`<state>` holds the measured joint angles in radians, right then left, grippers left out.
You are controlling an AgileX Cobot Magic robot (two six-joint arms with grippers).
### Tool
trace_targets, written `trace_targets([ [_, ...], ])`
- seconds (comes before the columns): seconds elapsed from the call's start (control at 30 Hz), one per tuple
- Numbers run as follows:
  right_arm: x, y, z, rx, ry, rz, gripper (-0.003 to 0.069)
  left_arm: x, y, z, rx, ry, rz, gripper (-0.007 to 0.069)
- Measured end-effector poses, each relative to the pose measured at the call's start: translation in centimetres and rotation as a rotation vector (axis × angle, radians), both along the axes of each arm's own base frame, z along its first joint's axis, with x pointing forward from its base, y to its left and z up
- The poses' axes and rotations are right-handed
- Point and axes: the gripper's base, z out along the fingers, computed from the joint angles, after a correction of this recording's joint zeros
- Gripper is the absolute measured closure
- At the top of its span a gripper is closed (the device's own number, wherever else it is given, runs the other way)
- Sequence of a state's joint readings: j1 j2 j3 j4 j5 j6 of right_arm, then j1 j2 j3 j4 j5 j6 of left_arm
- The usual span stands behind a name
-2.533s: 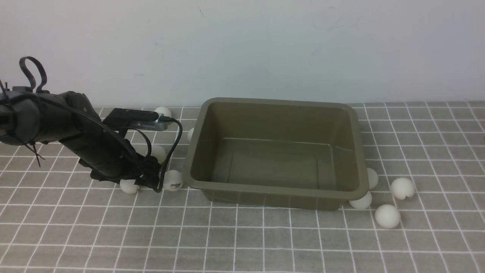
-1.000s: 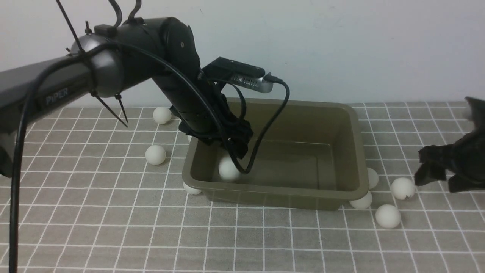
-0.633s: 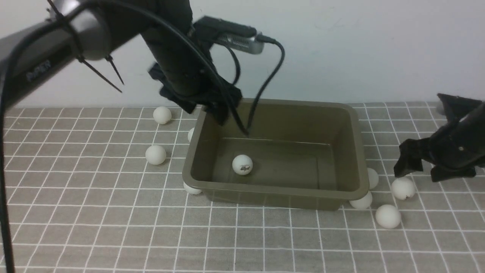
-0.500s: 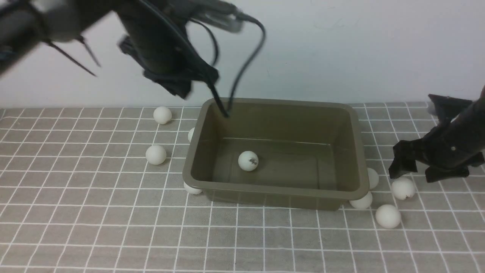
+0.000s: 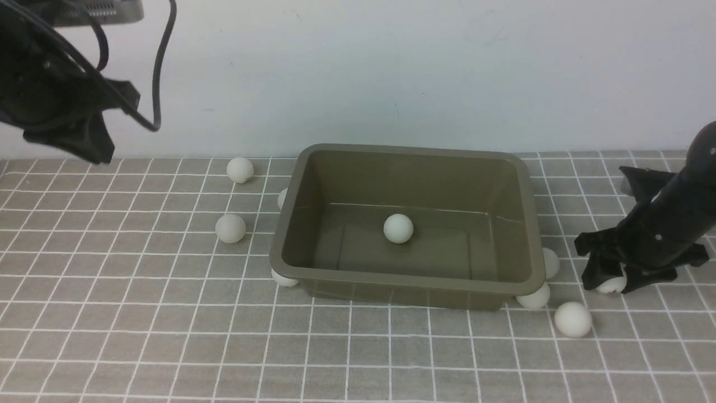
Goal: Put the table tennis balls into the box on the grey coffee tablecloth.
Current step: 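Release the ping pong ball into the bin and lift the gripper away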
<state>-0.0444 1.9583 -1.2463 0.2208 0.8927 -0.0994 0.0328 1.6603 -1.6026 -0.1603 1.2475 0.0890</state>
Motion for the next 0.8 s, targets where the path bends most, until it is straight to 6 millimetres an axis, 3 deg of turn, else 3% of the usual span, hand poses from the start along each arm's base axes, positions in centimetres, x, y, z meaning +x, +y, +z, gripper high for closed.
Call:
trace_targets([
  [0.07, -0.1, -0.1, 1.6, -0.006, 0.023, 0.005, 0.0298, 0.2, -0.2, -0.4, -0.006, 0.010, -0.013, 0.0620],
  [0.1, -0.1, -0.1, 2.8, -0.010, 0.028, -0.002, 0.0298, 0.3, -0.3, -0.6, -0.013, 0.016, -0.018, 0.0620],
  [0.13, -0.4, 0.1, 5.6, -0.004, 0.012, -0.018, 0.0298, 0.6, -0.7, -1.0, -0.026, 0.028, -0.029, 0.0623],
  [0.2, -0.6, 0.3, 7.6, 0.004, -0.015, -0.021, 0.0298, 0.8, -1.0, -1.5, -0.037, 0.041, -0.036, 0.0624],
  [0.3, -1.3, 3.1, 13.1, 0.051, -0.171, 0.028, 0.0298, 1.8, -2.3, -3.3, -0.051, 0.088, -0.087, 0.0626],
  [0.37, -1.6, 5.8, 14.8, 0.096, -0.227, 0.085, 0.0298, 2.4, -3.0, -4.6, -0.046, 0.117, -0.131, 0.0623],
  [0.47, -1.7, 9.9, 15.2, 0.128, -0.265, 0.182, 0.0298, 3.3, -3.9, -6.1, -0.036, 0.134, -0.165, 0.0593],
  [0.53, -1.6, 11.6, 14.5, 0.133, -0.254, 0.222, 0.0298, 4.1, -4.3, -7.5, -0.031, 0.138, -0.176, 0.0558],
  [0.57, -1.2, 12.5, 13.5, 0.126, -0.226, 0.248, 0.0298, 4.9, -4.7, -8.5, -0.027, 0.119, -0.178, 0.0505],
  [0.63, -0.8, 13.2, 12.5, 0.112, -0.195, 0.267, 0.0284, 5.4, -4.8, -9.0, -0.023, 0.101, -0.177, 0.0448],
  [0.7, -0.3, 13.5, 11.7, 0.106, -0.148, 0.260, 0.0206, 6.3, -4.9, -10.0, -0.014, 0.063, -0.175, 0.0358],
  [0.8, 0.0, 13.5, 12.0, 0.094, -0.131, 0.249, 0.0059, 7.4, -5.2, -11.5, -0.004, 0.023, -0.171, 0.0237],
])
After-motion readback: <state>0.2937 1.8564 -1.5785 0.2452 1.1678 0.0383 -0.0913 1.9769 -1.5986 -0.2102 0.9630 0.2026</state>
